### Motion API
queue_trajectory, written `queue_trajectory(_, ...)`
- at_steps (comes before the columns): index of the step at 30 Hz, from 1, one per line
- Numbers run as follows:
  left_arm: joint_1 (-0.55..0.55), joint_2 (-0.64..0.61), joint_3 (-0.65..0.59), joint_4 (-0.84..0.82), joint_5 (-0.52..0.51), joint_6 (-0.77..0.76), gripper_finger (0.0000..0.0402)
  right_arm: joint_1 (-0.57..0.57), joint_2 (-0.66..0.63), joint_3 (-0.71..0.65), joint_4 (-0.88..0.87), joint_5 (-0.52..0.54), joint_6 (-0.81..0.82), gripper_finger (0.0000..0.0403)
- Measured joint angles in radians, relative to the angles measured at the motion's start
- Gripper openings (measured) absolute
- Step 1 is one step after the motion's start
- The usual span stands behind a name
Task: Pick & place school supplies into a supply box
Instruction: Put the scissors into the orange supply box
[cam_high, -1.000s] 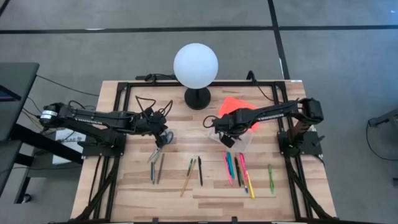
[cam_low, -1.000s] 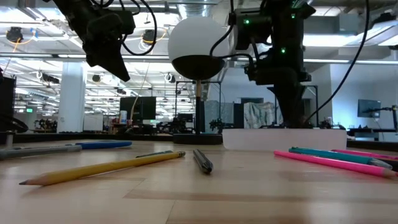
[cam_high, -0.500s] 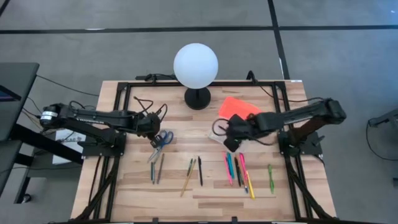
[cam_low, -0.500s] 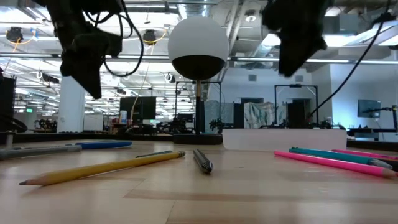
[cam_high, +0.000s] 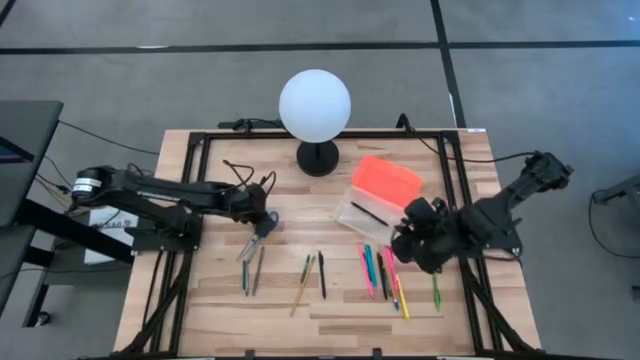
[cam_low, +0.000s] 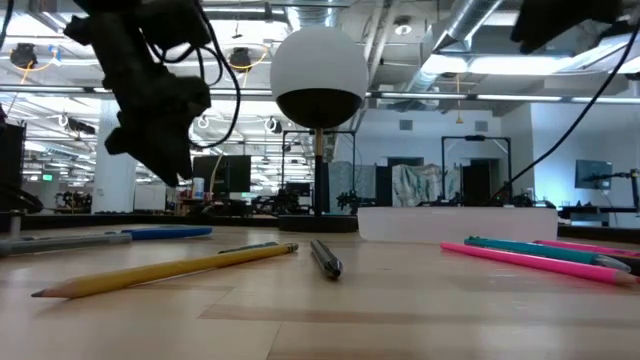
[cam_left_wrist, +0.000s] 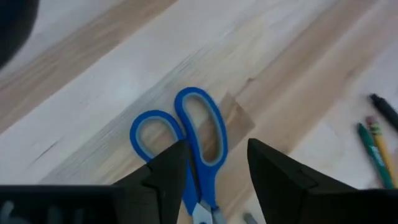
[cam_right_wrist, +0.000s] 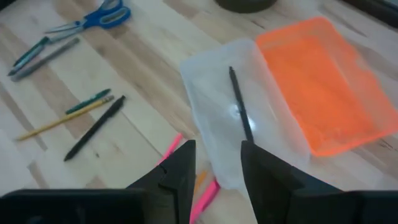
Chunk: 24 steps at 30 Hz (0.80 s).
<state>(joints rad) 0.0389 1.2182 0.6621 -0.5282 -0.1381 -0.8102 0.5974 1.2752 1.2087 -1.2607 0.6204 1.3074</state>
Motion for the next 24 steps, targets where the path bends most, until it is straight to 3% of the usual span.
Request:
queue_trajectory(7, 0.007, 0.158, 0.000, 0.009, 0.030, -0.024, 0.0156, 0.095, 0.021, 0.000, -0.118, 0.011, 0.175, 0.0119)
queue_trajectory(14, 0.007, 0.262, 0.003, 0.042, 0.046, -0.025, 0.0153, 0.131, 0.020, 0.000, -0.135, 0.010, 0.213, 0.0118)
queue_trajectory(20, 0.006, 0.267, 0.002, 0.068, 0.029, -0.007, 0.0153, 0.129, 0.020, 0.000, -0.134, 0.010, 0.213, 0.0118)
queue_trajectory(24, 0.006, 0.269, 0.002, 0.069, 0.027, 0.089, 0.0153, 0.129, 0.020, 0.000, -0.134, 0.010, 0.213, 0.0118)
